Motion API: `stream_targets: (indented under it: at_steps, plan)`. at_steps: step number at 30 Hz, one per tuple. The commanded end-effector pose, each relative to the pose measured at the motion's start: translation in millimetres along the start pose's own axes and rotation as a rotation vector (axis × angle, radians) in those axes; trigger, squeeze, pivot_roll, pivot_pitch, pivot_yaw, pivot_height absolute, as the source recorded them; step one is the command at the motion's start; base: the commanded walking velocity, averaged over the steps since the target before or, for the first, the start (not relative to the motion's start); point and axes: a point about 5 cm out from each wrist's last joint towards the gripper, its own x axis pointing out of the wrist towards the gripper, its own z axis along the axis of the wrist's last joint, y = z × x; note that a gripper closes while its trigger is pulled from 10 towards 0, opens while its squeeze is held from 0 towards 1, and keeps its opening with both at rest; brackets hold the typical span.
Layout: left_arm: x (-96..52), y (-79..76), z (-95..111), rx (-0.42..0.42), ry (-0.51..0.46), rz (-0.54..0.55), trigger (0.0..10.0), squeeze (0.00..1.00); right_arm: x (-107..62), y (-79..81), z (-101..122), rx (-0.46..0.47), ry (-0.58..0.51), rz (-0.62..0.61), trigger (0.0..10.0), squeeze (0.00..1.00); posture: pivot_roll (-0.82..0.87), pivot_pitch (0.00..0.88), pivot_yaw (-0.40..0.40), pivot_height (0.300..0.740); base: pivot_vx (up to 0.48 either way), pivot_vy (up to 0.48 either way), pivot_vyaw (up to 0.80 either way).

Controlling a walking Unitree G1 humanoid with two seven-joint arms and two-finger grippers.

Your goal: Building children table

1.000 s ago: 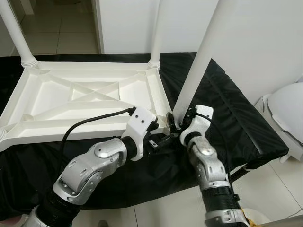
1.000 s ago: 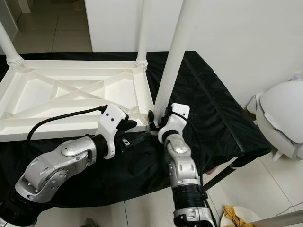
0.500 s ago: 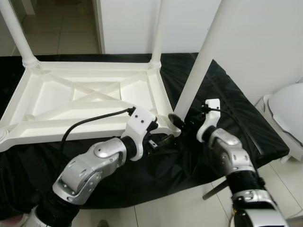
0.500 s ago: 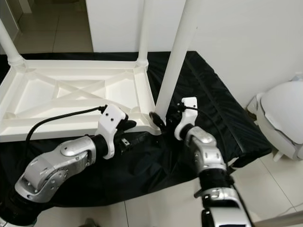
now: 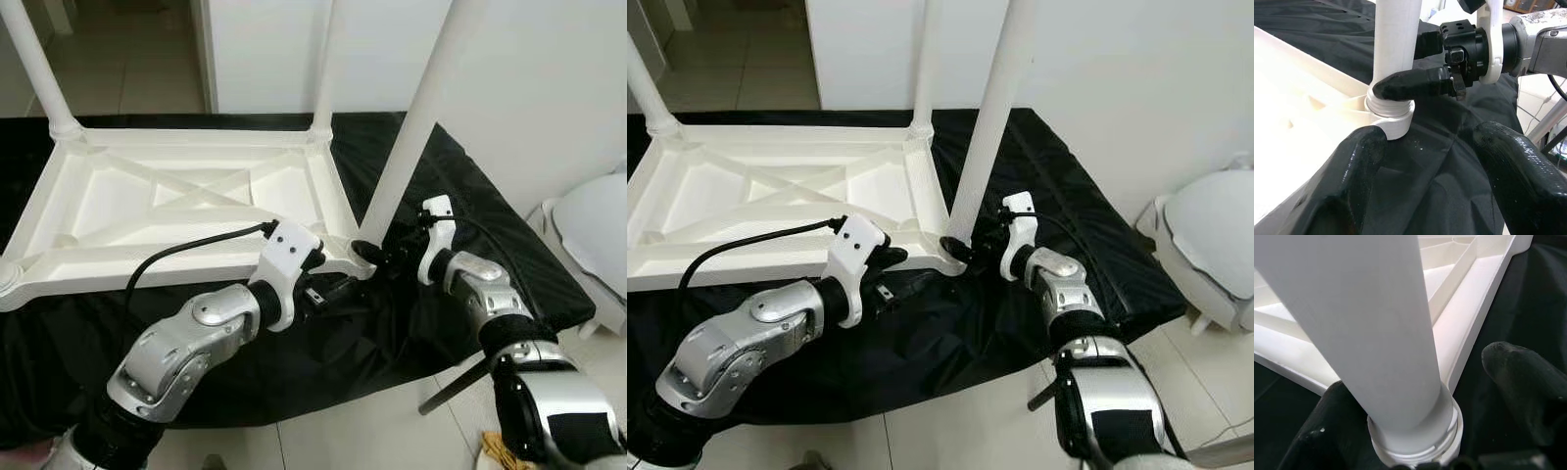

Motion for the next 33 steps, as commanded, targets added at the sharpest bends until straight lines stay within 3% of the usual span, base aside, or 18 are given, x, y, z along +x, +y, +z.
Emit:
stream_targets:
  at_steps: [1,3,10,11,12,26,33]
  plan:
    - [0.4,-5.0,3,0.005,0.003,-0.105,10.0,0.0,2.2,-0.6,2,-0.019,0.007,0.006,10.0,0.0,0.04,0.029,-0.063,0.74,0.0,0.0,0.0]
    - [0.2,-4.5,3,0.006,0.004,-0.103,10.0,0.0,10.5,5.8,2,-0.018,0.02,0.036,10.0,0.0,0.04,0.029,-0.062,0.74,0.0,0.0,0.0]
    - [-0.1,-4.5,3,0.007,0.005,-0.102,10.0,0.0,14.6,10.8,-1,-0.018,0.036,0.051,10.0,0.0,0.05,0.029,-0.06,0.74,0.0,0.0,0.0]
    - [-0.3,-4.5,3,0.006,0.005,-0.102,10.0,0.0,15.4,12.0,-2,-0.015,0.039,0.055,5.9,0.0,0.04,0.03,-0.059,0.74,0.0,0.0,0.0]
    - [-0.5,-4.9,3,0.007,0.006,-0.103,10.0,0.0,15.5,12.8,-3,-0.007,0.04,0.06,0.0,0.0,0.04,0.03,-0.057,0.74,0.0,0.0,0.0]
    - [-0.7,-7.1,2,0.001,0.007,-0.11,10.0,0.0,2.3,6.3,-15,0.021,0.051,0.055,0.0,0.0,0.03,0.041,-0.062,0.74,0.0,0.0,0.0]
    - [-0.3,-9.5,0,-0.009,0.011,-0.119,10.0,0.0,-7.4,7.5,-16,0.043,-0.056,0.081,0.0,0.0,0.02,0.051,-0.067,0.74,0.0,0.0,0.0]
